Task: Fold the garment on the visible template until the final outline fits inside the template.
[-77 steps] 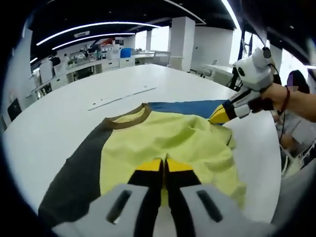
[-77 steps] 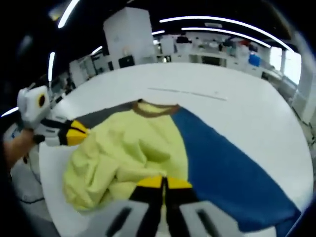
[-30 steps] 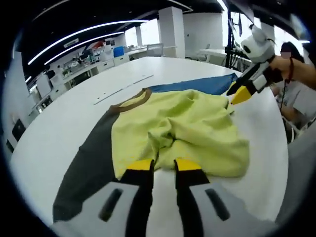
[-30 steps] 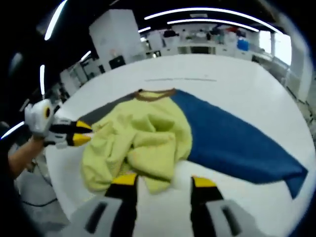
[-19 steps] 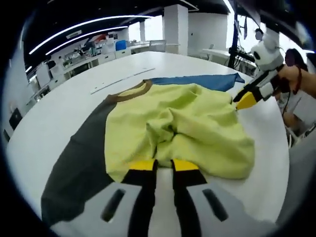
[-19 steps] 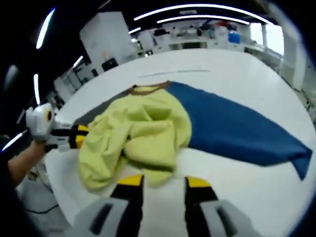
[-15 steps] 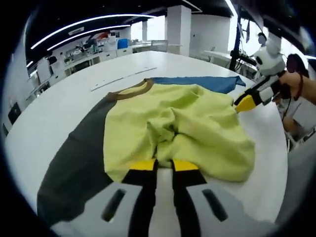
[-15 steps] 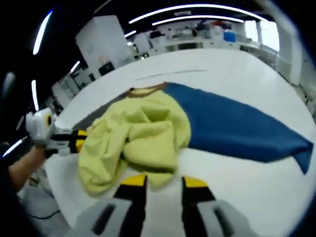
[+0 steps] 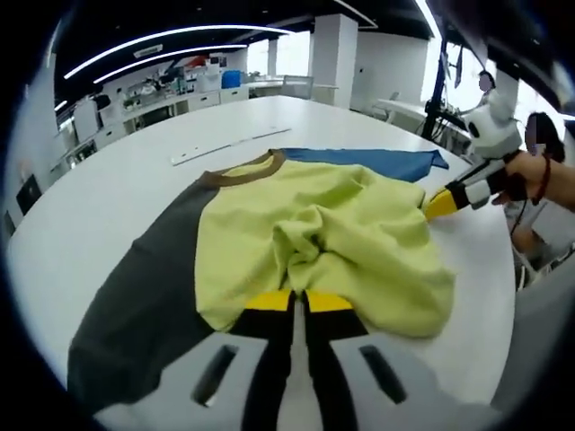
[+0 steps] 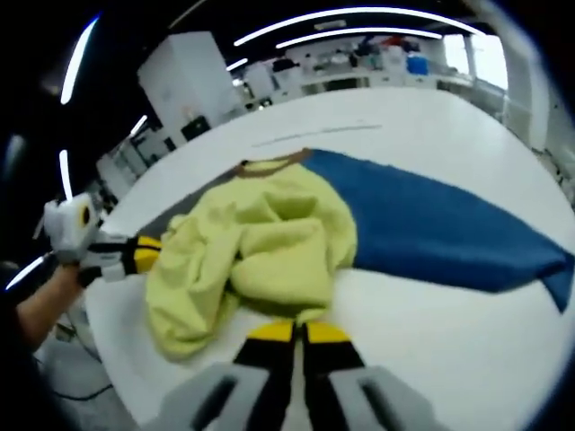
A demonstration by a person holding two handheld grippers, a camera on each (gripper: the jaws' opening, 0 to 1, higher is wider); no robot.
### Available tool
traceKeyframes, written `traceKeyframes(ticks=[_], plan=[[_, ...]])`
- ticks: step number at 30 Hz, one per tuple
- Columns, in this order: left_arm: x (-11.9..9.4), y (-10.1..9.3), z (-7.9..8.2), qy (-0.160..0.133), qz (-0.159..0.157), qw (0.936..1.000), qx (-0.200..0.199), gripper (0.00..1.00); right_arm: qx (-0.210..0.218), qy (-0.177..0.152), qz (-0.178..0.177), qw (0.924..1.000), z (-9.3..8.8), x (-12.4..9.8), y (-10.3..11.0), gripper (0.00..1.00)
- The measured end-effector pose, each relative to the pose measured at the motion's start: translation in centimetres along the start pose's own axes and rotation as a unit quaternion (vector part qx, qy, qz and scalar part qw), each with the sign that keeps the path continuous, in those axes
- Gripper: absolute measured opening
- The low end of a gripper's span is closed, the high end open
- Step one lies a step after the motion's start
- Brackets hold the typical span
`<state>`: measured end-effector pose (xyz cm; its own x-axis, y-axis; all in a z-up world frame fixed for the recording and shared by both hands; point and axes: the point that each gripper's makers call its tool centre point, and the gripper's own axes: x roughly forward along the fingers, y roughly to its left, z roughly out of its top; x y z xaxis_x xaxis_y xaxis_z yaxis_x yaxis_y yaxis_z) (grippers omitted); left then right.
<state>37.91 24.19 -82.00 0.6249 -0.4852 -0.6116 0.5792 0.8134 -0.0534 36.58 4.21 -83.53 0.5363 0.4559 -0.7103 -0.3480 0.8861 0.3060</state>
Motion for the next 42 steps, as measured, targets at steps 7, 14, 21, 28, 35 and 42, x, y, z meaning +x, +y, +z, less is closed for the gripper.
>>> traceKeyframes(ticks=[7, 14, 21, 28, 35, 42], plan=[[-2.6, -0.2, 1.8, -0.025, 0.005, 0.9996, -0.014, 0.00, -0.041, -0.002, 0.017, 0.9990, 0.8, -2.0, 0.8, 0.00], [-5.2, 0.3, 1.9, -0.030, 0.025, 0.9989, -0.026, 0.00, -0.068, -0.008, 0.034, 0.9971, 1.2, -4.1, 1.0, 0.00], [-7.9, -0.1, 1.4, -0.019, 0.038, 0.9986, -0.030, 0.00, -0.087, -0.007, 0.057, 0.9945, 1.1, -6.2, 1.4, 0.00], [-10.6, -1.0, 0.5, -0.010, 0.049, 0.9986, -0.019, 0.00, -0.101, 0.006, 0.073, 0.9921, 0.2, -8.2, 1.5, 0.00], [-12.6, -2.7, -1.1, 0.010, 0.057, 0.9984, 0.002, 0.00, -0.115, 0.022, 0.089, 0.9891, -1.5, -10.1, 2.1, 0.00], [-13.9, -3.2, -2.7, 0.022, 0.058, 0.9979, -0.015, 0.00, -0.113, 0.039, 0.098, 0.9879, -3.2, -11.5, 2.4, 0.00]])
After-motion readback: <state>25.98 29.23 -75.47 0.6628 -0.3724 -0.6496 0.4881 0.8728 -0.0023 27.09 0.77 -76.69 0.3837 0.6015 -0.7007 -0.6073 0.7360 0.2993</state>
